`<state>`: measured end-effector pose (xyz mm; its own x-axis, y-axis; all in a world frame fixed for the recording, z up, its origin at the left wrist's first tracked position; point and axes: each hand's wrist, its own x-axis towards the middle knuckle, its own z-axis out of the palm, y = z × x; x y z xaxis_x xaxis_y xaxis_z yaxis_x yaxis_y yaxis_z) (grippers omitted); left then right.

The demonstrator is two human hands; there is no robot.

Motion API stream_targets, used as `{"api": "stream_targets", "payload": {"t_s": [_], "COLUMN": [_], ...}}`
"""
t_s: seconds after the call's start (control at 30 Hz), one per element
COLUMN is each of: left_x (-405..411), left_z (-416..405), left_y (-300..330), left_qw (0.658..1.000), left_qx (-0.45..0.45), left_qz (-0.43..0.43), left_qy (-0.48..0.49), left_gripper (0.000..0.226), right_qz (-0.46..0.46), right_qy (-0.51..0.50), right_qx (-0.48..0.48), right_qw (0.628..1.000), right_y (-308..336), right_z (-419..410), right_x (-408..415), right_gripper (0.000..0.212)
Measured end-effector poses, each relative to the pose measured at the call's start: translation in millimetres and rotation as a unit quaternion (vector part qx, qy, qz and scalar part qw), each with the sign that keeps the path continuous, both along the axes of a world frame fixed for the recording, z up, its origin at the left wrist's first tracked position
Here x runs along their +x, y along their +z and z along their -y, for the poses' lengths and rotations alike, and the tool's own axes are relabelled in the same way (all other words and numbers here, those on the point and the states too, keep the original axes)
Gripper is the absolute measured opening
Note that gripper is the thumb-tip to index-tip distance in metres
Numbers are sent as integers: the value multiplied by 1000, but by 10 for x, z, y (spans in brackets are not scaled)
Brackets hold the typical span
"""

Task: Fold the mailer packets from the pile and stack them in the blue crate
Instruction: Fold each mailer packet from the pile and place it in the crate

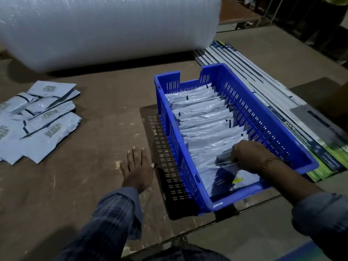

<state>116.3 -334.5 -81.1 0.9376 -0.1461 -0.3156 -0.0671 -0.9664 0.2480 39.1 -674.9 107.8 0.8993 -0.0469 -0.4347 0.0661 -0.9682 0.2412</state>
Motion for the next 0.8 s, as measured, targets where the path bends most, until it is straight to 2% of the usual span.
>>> {"api": "stream_targets", "payload": {"t_s": [0.1,0.27,0.43,0.57,0.8], "left_x": [-1,-29,-99,-82,-275], "left_z": [-2,-35,-332,-765,-1915], "left_y": [4,3,-8,66,-37], "left_qw": [1000,1000,992,977,987], "left_qx": [-1,-19,-75,-129,-19], "left_qz": [3,15,95,169,130], "left_qy": [0,-9,-43,4,90], "left_gripper": [72,72,63,55,74], "right_qz": [0,13,136,211,300], "right_qy": [27,25,-32,-7,74], "right_qx": [-28,-17,85,133,199], "right_qw": [999,999,987,968,930], "right_y": [14,80,303,535,716], "right_z": [-61,-120,-253,-675,-1871], "right_x": [-2,-2,-14,-4,63], "right_gripper": [25,28,39,37,24]}}
